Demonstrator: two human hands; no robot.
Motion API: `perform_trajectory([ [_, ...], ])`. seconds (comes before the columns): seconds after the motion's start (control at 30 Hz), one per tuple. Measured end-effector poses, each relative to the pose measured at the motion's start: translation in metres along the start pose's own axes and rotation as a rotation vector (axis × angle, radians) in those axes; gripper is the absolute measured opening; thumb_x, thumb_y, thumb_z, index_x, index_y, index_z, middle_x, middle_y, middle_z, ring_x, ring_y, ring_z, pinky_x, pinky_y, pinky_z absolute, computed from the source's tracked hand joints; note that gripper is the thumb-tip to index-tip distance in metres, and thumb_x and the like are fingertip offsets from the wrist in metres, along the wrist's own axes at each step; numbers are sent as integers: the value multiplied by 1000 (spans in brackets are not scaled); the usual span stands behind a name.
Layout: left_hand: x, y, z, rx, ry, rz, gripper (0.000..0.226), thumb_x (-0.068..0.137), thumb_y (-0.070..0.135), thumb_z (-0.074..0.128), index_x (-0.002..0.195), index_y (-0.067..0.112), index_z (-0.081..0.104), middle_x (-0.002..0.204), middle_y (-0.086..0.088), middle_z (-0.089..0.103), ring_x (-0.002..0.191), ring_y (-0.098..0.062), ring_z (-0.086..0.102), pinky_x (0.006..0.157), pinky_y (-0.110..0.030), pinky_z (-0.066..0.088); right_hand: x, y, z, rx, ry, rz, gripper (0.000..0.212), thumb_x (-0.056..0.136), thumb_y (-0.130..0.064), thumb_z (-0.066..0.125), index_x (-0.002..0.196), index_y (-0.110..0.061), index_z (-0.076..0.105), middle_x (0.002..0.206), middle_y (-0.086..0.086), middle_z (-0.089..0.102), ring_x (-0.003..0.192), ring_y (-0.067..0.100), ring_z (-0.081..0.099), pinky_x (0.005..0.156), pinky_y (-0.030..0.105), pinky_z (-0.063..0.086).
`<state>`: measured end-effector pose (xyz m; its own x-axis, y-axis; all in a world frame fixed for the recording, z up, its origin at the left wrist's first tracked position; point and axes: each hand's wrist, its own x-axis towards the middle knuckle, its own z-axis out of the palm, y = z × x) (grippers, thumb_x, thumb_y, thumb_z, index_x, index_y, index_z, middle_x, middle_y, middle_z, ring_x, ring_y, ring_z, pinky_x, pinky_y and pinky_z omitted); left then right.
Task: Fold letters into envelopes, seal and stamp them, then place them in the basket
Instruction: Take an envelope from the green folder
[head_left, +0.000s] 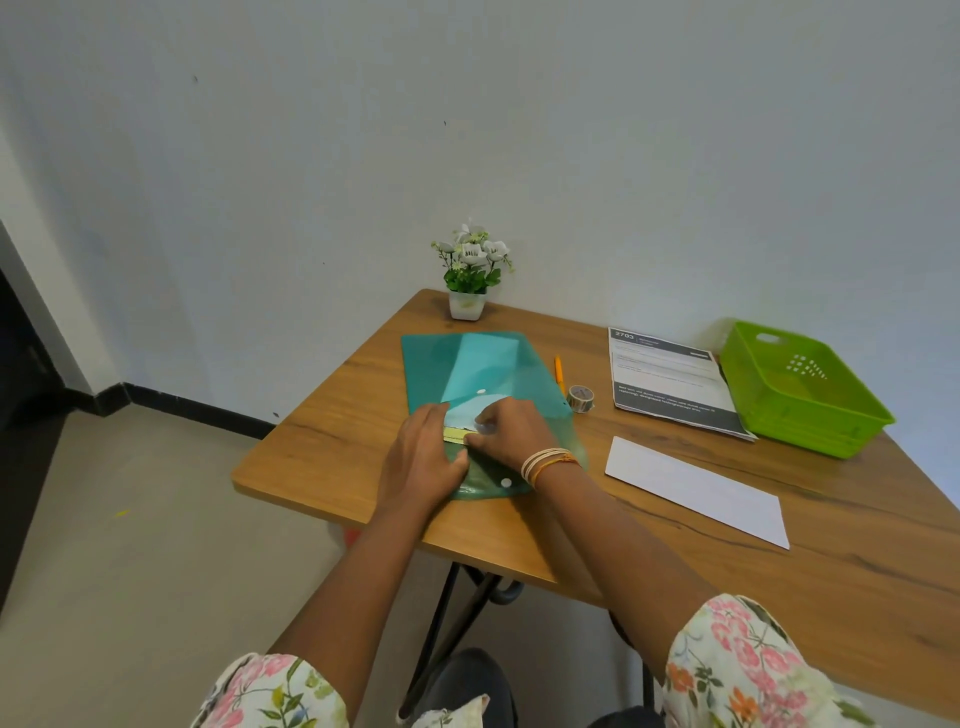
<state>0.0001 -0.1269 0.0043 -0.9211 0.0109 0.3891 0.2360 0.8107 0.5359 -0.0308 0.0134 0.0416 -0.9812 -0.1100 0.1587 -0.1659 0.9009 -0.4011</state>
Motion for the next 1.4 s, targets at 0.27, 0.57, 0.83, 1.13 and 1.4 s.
perform_trajectory([
  [0.27, 4, -2, 1, 4, 3, 9, 63, 80, 33, 68, 136, 18, 43, 134, 0, 49, 123, -18, 46, 95, -34, 47, -2, -3, -9, -117, -32, -105, 24, 87, -21, 58, 100, -10, 74, 97, 13, 73, 88, 30, 66, 79, 35, 54],
  [0.57, 3, -5, 2, 16, 10, 2, 62, 80, 34, 67, 135, 20, 43, 131, 2, 49, 119, -17, 47, 90, -34, 49, -6, 1, -10, -236, 31, -162, 21, 88, -16, 53, 86, -8, 72, 83, 15, 71, 77, 32, 64, 70, 40, 55],
  [0.83, 1, -4, 2, 9, 14, 28, 55, 80, 32, 66, 131, 20, 47, 126, 2, 52, 116, -17, 48, 87, -33, 49, -21, 8, -10, -301, 119, -219, 20, 97, -21, 46, 106, -12, 60, 88, 17, 67, 79, 35, 62, 64, 38, 49],
  [1.13, 1, -7, 3, 33, 18, 29, 50, 81, 33, 66, 128, 21, 51, 123, 3, 54, 113, -15, 49, 85, -31, 48, -45, 21, -22, 29, 193, -148, 18, 84, -18, 69, 102, -15, 72, 93, 4, 75, 87, 19, 69, 80, 34, 56],
  [1.4, -3, -14, 5, 107, 51, 73, 18, 87, 26, 63, 98, 15, 73, 125, -10, 62, 113, -24, 57, 88, -37, 48, -76, 29, -89, 264, 358, -35, 15, 86, -3, 60, 94, -5, 71, 88, 6, 66, 83, 17, 58, 66, 15, 41],
])
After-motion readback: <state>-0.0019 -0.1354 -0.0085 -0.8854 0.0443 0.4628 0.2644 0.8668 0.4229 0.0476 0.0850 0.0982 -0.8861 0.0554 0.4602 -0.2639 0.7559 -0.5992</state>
